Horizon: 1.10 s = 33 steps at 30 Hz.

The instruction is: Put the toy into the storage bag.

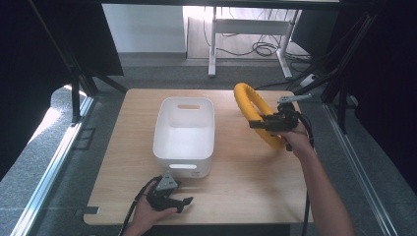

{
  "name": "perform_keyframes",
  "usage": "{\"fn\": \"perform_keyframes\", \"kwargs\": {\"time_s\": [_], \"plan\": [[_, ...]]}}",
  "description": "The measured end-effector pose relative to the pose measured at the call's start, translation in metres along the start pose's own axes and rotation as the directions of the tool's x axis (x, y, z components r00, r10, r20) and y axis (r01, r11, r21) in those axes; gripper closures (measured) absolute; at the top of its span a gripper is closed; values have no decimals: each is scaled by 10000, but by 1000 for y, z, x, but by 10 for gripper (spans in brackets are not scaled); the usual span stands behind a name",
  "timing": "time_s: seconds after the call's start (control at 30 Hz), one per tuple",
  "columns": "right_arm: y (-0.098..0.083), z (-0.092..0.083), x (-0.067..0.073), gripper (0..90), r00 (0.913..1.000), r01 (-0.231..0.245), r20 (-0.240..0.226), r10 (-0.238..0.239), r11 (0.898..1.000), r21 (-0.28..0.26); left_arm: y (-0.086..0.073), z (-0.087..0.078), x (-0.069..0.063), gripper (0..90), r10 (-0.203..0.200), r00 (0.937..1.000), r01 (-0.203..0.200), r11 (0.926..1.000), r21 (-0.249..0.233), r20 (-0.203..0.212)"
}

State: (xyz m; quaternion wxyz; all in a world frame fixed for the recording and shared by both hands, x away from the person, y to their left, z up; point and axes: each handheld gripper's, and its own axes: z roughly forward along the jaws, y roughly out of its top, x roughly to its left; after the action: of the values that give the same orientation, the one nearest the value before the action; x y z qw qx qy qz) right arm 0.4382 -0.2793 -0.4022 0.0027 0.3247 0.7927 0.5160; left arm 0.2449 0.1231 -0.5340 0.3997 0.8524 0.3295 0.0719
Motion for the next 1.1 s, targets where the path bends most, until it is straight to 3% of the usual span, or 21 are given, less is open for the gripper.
{"fn": "perform_keyframes", "kwargs": {"time_s": [0.37, 1.1], "plan": [[3, -13, 13, 516, 9996, 102, -239, -125, 9954, -948, 0, 1, 0, 260, 26, 10000, -26, 10000, 44, -11], [2, -21, 48, 516, 9940, 729, -668, -864, 9802, -1841, 0, 1, -1, 260, 63, 10000, -63, 10000, 12, 6]]}}
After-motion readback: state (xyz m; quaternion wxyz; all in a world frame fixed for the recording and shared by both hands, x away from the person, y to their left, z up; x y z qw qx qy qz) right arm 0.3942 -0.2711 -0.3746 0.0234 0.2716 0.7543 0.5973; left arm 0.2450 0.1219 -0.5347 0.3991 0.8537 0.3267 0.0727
